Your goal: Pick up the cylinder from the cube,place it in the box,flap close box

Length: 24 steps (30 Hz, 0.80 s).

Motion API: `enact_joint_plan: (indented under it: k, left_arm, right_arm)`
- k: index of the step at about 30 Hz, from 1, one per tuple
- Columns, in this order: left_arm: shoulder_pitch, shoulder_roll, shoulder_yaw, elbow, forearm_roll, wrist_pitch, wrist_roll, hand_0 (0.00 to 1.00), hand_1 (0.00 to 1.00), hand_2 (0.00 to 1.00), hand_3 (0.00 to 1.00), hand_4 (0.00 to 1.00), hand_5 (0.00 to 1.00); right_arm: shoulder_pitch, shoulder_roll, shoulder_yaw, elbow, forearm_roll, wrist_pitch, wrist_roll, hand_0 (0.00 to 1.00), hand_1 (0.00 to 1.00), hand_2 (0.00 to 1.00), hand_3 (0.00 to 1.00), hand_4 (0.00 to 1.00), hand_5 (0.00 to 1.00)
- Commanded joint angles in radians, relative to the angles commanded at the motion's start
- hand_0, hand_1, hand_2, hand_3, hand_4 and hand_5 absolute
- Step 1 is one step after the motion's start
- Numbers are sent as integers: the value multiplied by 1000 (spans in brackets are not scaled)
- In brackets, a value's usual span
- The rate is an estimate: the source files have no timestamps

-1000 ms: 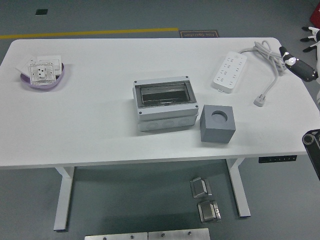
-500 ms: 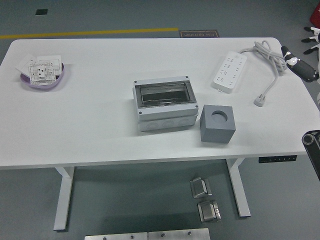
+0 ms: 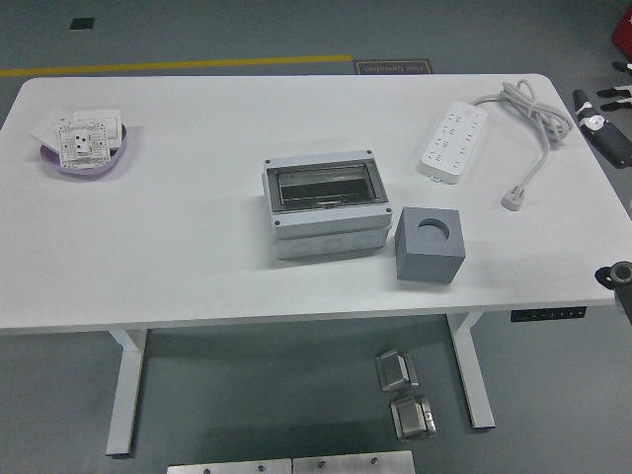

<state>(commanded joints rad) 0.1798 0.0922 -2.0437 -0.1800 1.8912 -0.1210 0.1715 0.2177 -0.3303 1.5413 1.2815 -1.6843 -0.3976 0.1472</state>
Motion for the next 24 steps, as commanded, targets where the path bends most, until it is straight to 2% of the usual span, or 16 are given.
enact_joint_plan:
  k: [2,3,8,9,14,15,20,21,24]
  left_arm:
    - [1,0,-1,0,2,0,0,681,651,561,589,502,49]
    - [1,0,-2,0,3,0,0,681,650,561,589,501,48]
    - [4,-4,-9,0,12,1,-3,681,650,561,589,501,48]
    - [4,-6,-12,0,14,2,-4,680,652,561,588,502,48]
    - [6,-14,-24,0,21,3,-5,680,652,561,588,502,48]
    - [6,-15,-26,0,23,2,-5,682,653,561,588,502,47]
    - [9,-19,-41,0,37,-1,-4,682,653,561,588,502,47]
    - [9,-20,-43,0,38,-2,-3,682,654,561,588,502,47]
    - [10,-21,-44,0,38,-2,-3,682,654,561,588,502,47]
  right_arm:
    - [-5,3,2,-5,43,13,24,998,597,587,825,786,596]
    - [-10,6,2,-8,71,23,42,919,659,679,717,776,575]
    - [-25,21,5,-16,190,44,107,919,659,679,717,776,575]
    - [-28,25,5,-17,217,44,119,767,677,705,708,777,561]
    - [-40,43,-3,-13,341,45,176,767,677,705,708,777,561]
    - [-42,46,-6,-11,369,49,188,669,681,707,713,785,549]
    - [-53,61,-19,-2,497,84,236,669,681,707,713,785,549]
    - [-55,63,-21,-2,523,93,244,564,686,712,790,903,394]
    - [-59,69,-23,-3,591,117,260,564,686,712,790,903,394]
